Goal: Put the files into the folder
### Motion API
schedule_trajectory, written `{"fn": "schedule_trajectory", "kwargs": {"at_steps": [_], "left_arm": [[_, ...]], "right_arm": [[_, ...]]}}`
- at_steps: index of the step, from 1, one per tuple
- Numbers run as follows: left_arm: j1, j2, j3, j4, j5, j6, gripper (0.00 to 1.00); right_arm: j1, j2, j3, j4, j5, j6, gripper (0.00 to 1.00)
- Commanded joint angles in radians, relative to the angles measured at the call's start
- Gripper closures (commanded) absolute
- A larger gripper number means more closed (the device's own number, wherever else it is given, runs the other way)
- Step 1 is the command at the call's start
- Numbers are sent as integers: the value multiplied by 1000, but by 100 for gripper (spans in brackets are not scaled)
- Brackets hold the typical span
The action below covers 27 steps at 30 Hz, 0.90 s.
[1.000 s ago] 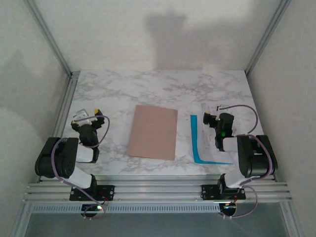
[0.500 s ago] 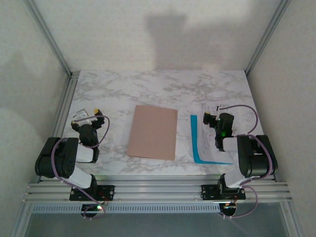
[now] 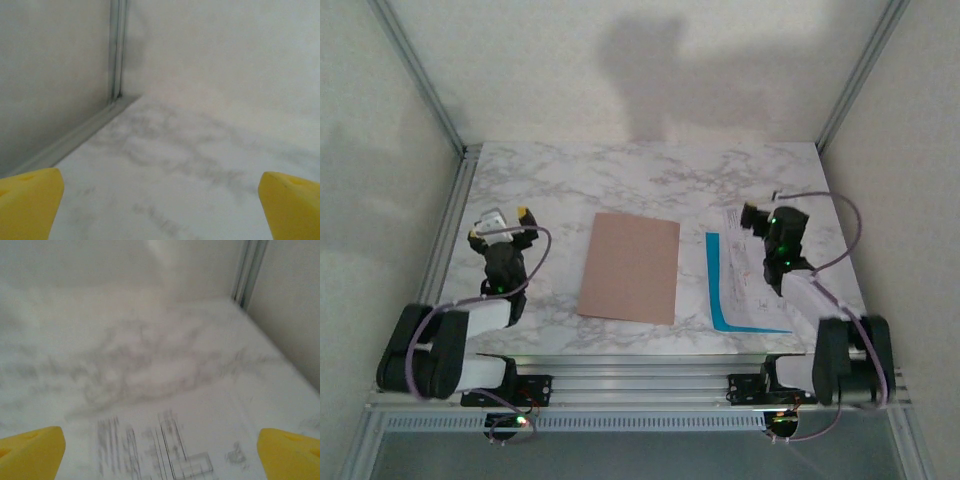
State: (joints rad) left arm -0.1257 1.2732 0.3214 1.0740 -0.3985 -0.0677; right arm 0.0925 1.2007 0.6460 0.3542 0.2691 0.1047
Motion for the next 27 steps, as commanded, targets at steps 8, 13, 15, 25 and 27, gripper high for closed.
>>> {"fn": "schedule_trajectory", "kwargs": {"at_steps": [8,13,15,25,27], "left_arm": [[46,185,874,-1362,352,-692,11],[-112,250,799,-1377,495,-710,23],[-172,267,774,-1403,509,-708,31],[-270,331,654,-1431,570,-700,51],[-270,339,636,-1420,575,-693,53]], "right_arm": [[-8,-60,570,-995,-150,614,2],[146,101,594,-1174,-284,627,13],[210,158,579,-1205,-328,619,16],[439,390,490,-1057,-538,658,18],[456,438,483,-1019,-567,676,18]]}}
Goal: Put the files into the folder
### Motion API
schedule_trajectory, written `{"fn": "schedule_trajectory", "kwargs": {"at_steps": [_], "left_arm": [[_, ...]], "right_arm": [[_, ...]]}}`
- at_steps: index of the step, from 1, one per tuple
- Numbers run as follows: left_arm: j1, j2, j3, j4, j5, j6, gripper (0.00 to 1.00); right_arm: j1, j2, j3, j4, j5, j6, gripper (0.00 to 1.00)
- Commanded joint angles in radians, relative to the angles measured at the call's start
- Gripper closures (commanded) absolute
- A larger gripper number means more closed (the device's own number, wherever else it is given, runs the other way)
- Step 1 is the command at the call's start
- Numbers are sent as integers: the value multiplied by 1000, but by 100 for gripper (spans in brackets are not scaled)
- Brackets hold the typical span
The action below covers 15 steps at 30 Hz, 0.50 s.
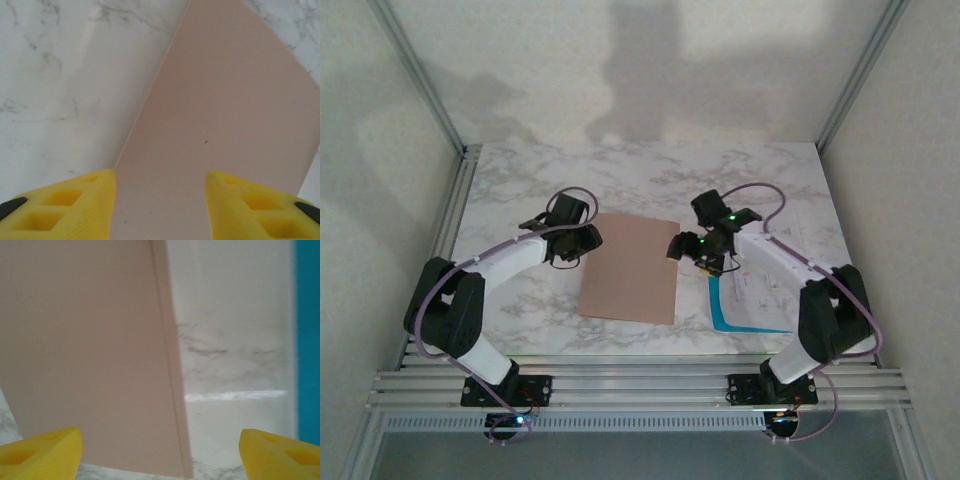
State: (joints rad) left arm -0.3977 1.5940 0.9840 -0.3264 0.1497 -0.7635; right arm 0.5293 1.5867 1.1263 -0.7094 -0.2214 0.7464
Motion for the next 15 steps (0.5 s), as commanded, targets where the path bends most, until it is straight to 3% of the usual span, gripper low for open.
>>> {"fn": "schedule_trajectory", "kwargs": {"at_steps": [1,15], "left_arm": [[2,22,-38,-12,28,6,54],[2,87,-105,11,-14,32,67]], "right_arm": [[28,74,2,62,-89,40,19],[52,249,76,122,-133,42,20]]}}
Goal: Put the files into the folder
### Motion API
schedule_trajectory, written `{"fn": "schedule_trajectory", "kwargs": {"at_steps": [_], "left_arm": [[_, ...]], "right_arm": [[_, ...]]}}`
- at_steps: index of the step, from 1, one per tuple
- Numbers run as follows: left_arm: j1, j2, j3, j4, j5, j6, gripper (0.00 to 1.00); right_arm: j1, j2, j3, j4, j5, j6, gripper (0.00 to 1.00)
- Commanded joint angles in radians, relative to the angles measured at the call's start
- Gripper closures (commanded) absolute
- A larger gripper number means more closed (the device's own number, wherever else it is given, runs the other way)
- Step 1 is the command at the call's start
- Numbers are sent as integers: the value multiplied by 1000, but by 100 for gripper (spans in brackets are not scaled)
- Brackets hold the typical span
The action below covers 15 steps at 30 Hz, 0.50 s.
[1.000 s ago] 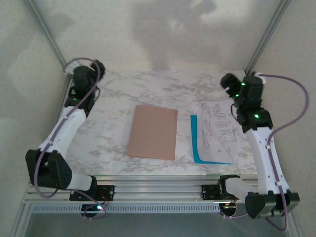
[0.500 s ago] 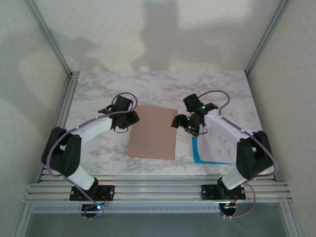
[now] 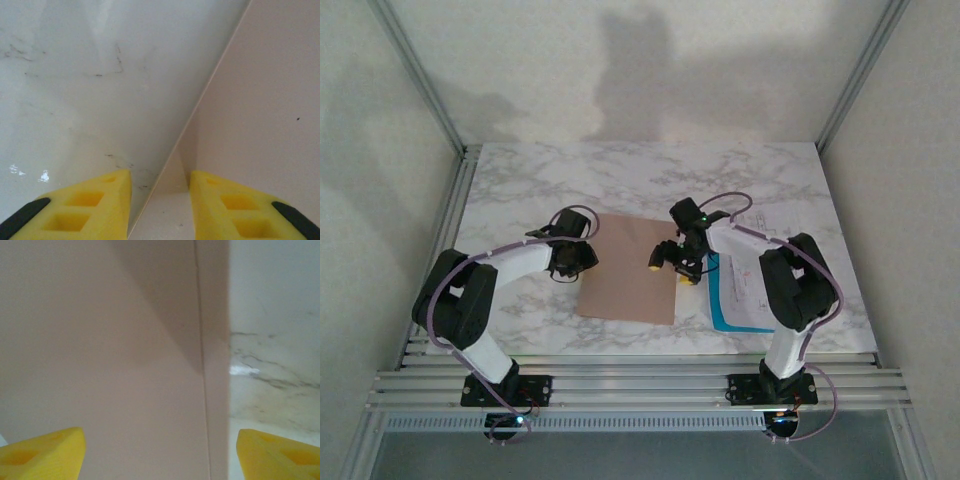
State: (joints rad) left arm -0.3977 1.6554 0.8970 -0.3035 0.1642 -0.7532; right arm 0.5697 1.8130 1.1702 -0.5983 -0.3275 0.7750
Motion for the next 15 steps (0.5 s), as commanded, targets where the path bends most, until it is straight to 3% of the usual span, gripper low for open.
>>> {"fn": "schedule_trajectory", "kwargs": {"at_steps": [1,15], "left_arm": [[2,28,-18,-14,-33,23,68],[3,25,-13,-36,-84,28,70]], "right_arm": [[11,30,35,14,-31,17,20],[13,112,75,-4,-29,6,22]]}}
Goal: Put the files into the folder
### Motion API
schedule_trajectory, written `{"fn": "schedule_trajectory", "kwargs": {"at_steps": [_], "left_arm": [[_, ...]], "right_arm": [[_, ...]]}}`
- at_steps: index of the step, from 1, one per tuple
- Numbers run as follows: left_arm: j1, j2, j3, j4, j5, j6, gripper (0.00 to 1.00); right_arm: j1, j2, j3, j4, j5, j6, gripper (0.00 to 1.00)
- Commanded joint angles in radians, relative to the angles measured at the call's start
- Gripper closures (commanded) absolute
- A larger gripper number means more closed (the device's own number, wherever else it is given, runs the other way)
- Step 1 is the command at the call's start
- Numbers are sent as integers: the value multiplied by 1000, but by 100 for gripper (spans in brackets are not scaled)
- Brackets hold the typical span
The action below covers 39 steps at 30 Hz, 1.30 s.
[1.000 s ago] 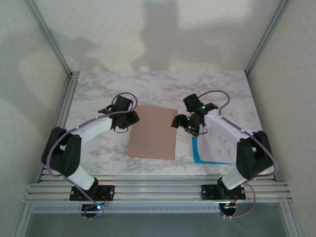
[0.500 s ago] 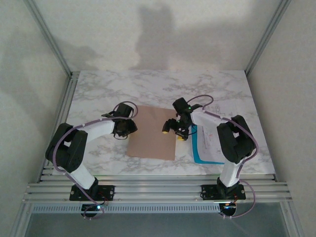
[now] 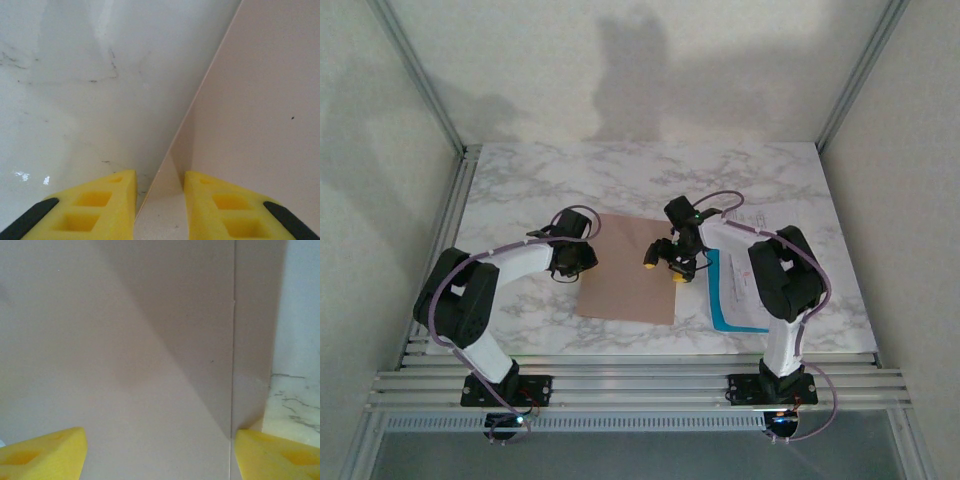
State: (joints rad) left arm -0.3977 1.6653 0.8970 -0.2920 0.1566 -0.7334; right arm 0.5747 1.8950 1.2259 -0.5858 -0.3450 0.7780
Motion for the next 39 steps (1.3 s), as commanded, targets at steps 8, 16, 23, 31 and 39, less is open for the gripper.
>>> {"fn": "schedule_trajectory", "kwargs": {"at_steps": [8,16,23,31,39], "left_arm": [[-9,-95,22,-142,-44,-132,40],[-156,-361,-172,-131,45,-673,28],[-274,-512,-313,-140,25,-1028,26],[-380,-554,-438,16,-27,-1271,26],[-410,-461,-468,255,-150,-1283,31]], "right_arm": [[11,46,-10,-16,2,15,22],[12,45,-34,-3,15,52,23],[13,49,-27,-8,18,73,23],[11,73,-14,-22,-1,75,24],[12,89,-14,-22,-22,68,24]]}}
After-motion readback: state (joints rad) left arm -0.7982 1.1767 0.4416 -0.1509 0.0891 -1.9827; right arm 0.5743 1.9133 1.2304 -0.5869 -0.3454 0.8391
